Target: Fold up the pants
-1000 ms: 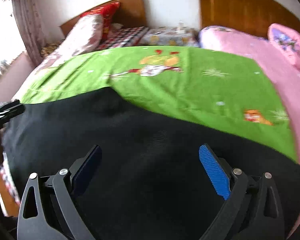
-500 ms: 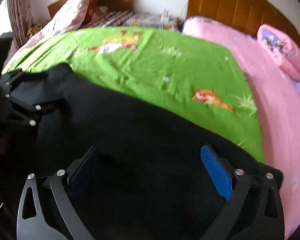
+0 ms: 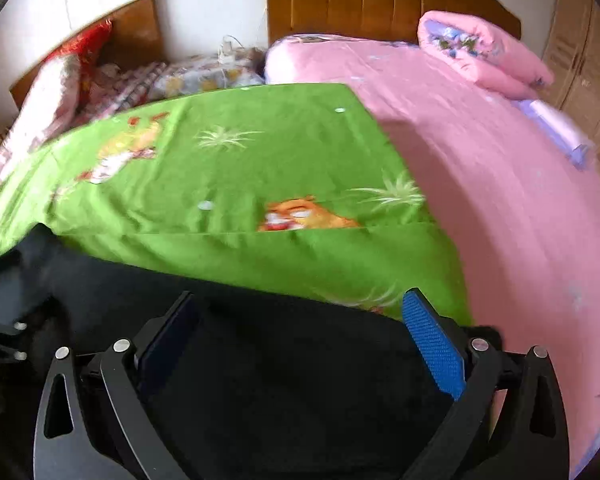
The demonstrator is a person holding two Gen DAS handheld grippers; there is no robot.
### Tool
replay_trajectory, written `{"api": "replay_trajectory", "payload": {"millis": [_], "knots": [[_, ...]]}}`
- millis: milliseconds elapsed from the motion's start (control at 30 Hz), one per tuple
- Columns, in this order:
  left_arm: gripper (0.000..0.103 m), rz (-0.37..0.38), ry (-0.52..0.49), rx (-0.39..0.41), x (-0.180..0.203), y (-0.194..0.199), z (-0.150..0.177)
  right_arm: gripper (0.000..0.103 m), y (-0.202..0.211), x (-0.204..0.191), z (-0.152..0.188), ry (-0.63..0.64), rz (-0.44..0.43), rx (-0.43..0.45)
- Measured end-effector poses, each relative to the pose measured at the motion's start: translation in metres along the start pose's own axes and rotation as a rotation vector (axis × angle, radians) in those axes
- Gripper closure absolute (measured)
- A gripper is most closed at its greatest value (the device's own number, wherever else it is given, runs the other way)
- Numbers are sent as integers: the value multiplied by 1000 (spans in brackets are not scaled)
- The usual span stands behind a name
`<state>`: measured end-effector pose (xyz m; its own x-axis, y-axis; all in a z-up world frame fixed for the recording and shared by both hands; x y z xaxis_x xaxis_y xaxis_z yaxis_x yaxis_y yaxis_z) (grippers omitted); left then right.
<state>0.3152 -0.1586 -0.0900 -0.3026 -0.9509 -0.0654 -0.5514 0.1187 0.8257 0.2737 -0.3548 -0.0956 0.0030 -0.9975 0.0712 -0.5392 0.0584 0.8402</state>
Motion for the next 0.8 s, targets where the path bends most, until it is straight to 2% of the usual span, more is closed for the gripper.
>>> {"api": "replay_trajectory", "payload": {"millis": [67, 133, 233, 300, 400, 467, 500, 667, 767, 800], "knots": [[1, 1, 0, 1, 0, 0, 0, 5, -9, 1, 5, 47, 14, -24], [1, -1, -1, 1, -1, 0, 0, 5, -11, 6, 3, 24, 3, -30], [1, 10, 16, 11, -2, 2, -1, 5, -7, 7, -1, -12, 43, -11], [1, -4, 50, 52, -11, 16, -2, 5, 12, -3, -9, -20, 85, 39], [2, -24, 102, 149, -34, 57, 3, 5, 35, -42, -21, 3, -60, 105], [2, -6, 175, 189, -65, 90, 19, 5, 49, -88, -25, 121, -121, 117], [2, -8, 210, 187, -81, 100, 30, 5, 54, -110, -25, 174, -150, 128], [2, -83, 495, 196, -204, 164, 132, 5, 75, -217, -11, 367, -322, 147], [2, -46, 762, 205, -284, 200, 208, 5, 81, -280, 3, 470, -385, 160], [2, -30, 824, 212, -301, 206, 224, 5, 84, -303, 6, 498, -406, 166]]}}
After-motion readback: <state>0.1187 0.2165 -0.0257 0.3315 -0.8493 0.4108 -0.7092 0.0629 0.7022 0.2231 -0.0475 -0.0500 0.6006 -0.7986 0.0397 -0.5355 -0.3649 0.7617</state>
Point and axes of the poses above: each gripper's, at about its wrist camera, not at the fingertips, and y roughly against the way its jaws point, x to its right, z to its underside, the point moved 9 cm from there along -y, roughly the way its jaws point, and after that the axes turned 4 degrees about y, right-handed, at the moved point
